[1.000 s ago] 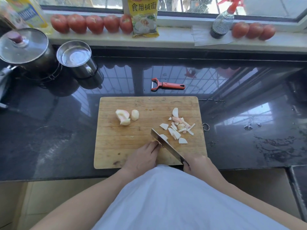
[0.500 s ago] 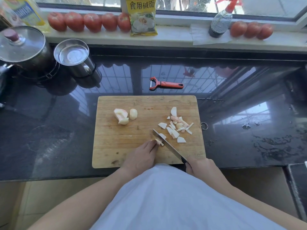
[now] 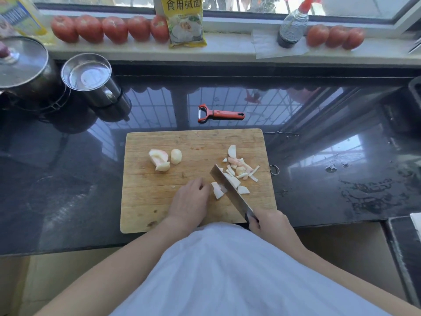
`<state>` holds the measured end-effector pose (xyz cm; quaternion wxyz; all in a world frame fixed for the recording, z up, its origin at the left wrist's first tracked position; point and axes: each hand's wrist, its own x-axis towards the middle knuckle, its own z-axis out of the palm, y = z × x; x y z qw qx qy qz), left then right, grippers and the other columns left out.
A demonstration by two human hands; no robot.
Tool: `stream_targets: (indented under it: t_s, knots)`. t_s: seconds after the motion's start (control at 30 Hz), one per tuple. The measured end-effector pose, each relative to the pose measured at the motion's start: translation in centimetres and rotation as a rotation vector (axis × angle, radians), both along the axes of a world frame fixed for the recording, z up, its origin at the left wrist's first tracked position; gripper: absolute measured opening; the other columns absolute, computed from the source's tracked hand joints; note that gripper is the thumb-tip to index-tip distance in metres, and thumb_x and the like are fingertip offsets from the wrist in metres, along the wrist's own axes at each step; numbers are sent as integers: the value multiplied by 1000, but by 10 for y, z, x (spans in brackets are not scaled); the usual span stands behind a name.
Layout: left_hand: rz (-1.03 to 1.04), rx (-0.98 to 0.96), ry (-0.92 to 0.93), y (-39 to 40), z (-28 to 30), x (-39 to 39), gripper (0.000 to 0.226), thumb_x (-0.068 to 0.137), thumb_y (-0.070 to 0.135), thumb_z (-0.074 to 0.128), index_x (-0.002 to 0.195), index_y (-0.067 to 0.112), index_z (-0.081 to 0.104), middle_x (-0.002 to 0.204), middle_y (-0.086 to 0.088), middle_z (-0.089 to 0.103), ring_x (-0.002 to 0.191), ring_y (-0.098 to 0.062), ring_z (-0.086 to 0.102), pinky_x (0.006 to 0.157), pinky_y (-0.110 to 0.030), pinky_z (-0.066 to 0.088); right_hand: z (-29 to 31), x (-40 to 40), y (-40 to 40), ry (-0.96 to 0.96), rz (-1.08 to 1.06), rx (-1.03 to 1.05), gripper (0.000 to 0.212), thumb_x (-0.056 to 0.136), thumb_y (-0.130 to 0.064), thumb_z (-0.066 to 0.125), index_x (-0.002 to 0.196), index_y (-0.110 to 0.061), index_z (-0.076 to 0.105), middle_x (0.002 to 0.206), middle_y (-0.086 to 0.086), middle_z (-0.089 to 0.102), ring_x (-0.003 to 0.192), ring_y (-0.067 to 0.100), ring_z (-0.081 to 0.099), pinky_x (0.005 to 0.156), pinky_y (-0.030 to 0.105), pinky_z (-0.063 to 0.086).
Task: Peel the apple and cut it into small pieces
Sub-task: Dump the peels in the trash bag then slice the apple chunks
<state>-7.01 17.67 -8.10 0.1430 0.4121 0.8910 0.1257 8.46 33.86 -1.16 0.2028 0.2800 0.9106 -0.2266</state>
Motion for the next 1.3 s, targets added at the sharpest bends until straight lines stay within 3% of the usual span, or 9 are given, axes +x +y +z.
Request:
stream_targets:
  t_s: [0.13,0.43,0.6,0.7,0.83,0.9,1.0,1.13,1.3]
  knots:
    - [115,20,-106,-25,-5,-7,6,96,9,60,95,15,60,91,3,41,79,-20,41,64,-33,33,-1,-10,-8,-67,82,-83,27,98,-25,43,93,-9,64,79,7,62,76,27,58,65,39,50]
    - [111,40,-227,-11,5,-1,11,94,3,53,86,11,53,86,-1,42,71,-26,48,59,-44,46,-2,-16,19,34,-14,30,29,95,-20,48,67,-24,39,60,-2,43,63,31,48,54,33,36]
    - [177,33,-365,14,6,6,14,94,7,56,103,18,54,98,4,45,82,-23,52,68,-39,45,-3,-25,16,66,-41,5,35,94,-18,48,62,-20,33,59,1,47,61,30,50,50,35,35]
    - [505,47,-562,5,7,4,16,95,19,64,108,19,54,104,7,54,89,-18,56,77,-37,49,0,-24,6,76,-47,-73,32,95,-17,47,64,-20,37,64,3,56,62,26,60,55,39,48]
    - [974,133,-1194,9,17,0,21,105,26,55,108,6,60,97,-18,71,67,-26,70,59,-35,61,-3,-22,-3,6,34,-65,23,97,-21,46,75,-12,44,68,7,55,66,28,53,55,35,39]
    - [961,130,-1221,13,21,-2,17,106,24,52,104,9,61,99,-21,73,65,-26,70,56,-32,62,-3,-24,-5,-17,80,-51,21,98,-21,46,79,-11,44,69,8,52,67,29,48,56,32,31]
    - [907,94,-1174,19,19,-1,22,107,24,51,87,19,58,96,-19,73,70,-28,70,62,-34,62,1,-23,-3,-35,72,-45,18,96,-21,46,85,-9,53,76,12,62,69,30,50,57,33,38]
    - [851,27,-1126,23,14,0,30,107,29,49,92,8,65,79,-13,73,62,-25,68,48,-26,55,7,-21,-3,-80,60,-38,19,97,-22,45,80,-13,47,72,7,57,70,30,52,63,38,47]
    - [867,35,-1225,30,11,5,42,106,34,51,104,-4,67,68,-15,73,55,-27,66,48,-29,53,5,-22,-5,-88,129,8,17,96,-19,45,79,-15,44,73,9,59,72,32,57,66,38,50]
